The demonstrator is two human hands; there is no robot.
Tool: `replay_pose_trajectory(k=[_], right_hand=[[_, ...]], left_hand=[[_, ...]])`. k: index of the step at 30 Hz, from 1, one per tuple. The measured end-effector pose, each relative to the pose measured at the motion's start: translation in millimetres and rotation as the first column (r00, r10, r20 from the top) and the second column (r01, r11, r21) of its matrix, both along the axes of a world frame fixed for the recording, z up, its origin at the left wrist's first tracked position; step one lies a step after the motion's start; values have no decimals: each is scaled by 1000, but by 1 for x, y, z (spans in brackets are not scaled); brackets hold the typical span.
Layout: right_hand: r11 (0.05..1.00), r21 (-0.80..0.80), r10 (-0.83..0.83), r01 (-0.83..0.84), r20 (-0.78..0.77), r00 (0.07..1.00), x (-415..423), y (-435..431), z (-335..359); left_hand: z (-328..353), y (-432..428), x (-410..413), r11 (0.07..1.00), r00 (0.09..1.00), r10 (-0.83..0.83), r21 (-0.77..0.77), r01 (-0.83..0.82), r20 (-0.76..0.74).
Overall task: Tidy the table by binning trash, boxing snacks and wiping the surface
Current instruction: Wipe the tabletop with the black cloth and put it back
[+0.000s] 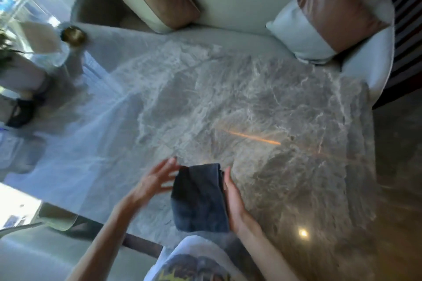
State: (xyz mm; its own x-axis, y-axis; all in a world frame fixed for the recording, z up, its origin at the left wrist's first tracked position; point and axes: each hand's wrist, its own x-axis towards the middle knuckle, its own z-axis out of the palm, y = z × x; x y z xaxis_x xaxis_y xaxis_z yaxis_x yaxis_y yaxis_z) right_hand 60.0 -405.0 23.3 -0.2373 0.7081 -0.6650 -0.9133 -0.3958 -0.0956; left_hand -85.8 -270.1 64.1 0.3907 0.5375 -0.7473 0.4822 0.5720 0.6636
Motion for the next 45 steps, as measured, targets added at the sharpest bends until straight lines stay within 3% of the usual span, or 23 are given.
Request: replay_pose_trajectory(k=[2,6,10,14,20,23,29,34,36,38,40,45], right_hand=[[999,49,-3,2,24,1000,16,3,9],[981,161,85,-107,136,987,12,21,36],[967,120,192,-223,229,954,-11,53,46],[958,77,246,-276,268,931,-53,110,46],[954,73,252,-292,340,906,-141,233,43],[959,104,225,-262,277,934,-181,291,42],[966,61,220,-251,312,924,-246,407,37],[967,-3,241,-253,322,916,-258,476,6],[979,-34,197,-199,377,905,-252,506,-10],[984,-76,178,-162,491,853,-244,536,-22],[980,-97,195,-174,645,739,-235,564,-28],[953,-106,187,-283,943,276,-221,607,-52]], left_hand=[[9,-15,-3,997,998,-7,-70,11,59],[17,-8,-16,977,982,128,-187,-101,137],[16,29,-45,947,968,212,-273,-169,134],[14,84,-92,954,956,255,-197,-225,144],[25,203,-179,967,960,243,41,-251,140],[31,267,-227,965,966,213,121,-231,145],[23,390,-299,978,984,174,105,-179,48],[-7,466,-296,991,995,82,114,-74,-65],[-16,494,-285,982,993,32,190,-10,-112],[-23,520,-273,938,980,-12,338,80,-199],[-25,544,-262,866,962,-61,465,183,-266],[-35,583,-255,665,954,-108,692,279,-280]])
